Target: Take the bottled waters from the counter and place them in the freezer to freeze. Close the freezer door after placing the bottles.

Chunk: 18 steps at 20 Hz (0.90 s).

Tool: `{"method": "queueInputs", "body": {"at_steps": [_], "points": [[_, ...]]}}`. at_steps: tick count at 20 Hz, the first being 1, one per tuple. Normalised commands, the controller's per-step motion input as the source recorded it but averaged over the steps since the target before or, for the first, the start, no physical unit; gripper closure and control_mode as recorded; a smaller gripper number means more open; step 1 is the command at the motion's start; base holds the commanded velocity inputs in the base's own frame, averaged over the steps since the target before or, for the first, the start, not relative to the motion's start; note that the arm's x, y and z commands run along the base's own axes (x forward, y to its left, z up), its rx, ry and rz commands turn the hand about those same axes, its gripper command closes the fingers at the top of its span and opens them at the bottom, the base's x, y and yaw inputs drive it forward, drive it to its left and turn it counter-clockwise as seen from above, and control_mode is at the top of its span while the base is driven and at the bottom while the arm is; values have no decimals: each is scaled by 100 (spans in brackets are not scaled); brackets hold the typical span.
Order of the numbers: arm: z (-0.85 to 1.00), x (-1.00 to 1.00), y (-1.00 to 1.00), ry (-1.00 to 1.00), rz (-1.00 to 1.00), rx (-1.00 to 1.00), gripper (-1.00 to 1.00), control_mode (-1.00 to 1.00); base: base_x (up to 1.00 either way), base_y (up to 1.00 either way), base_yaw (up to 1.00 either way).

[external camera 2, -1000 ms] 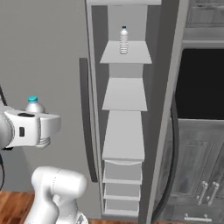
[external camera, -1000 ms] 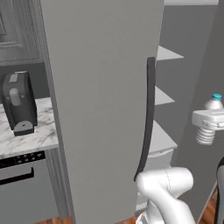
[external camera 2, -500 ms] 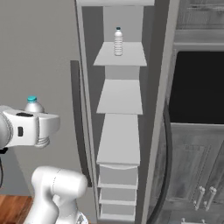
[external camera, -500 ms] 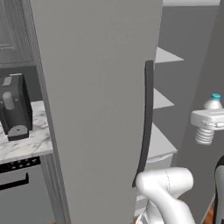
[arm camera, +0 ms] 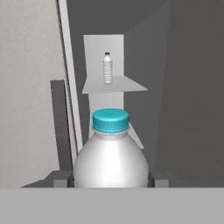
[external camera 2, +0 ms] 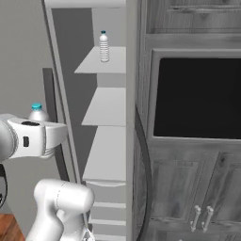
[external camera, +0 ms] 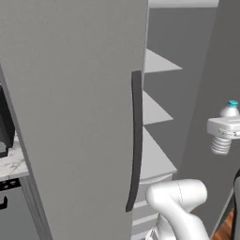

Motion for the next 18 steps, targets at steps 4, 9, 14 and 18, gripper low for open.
{"method": "queueInputs", "body": {"at_steps": [4, 9, 14, 18], "points": [[0, 0, 0, 0, 0, 0, 100, 100, 44, -21, 0], [0, 0, 0, 0, 0, 0, 100, 100, 42, -2, 0], [0, 0, 0, 0, 0, 0, 100, 100, 52, 0, 0], [0, 0, 0, 0, 0, 0, 100, 100, 67, 0, -1]]}}
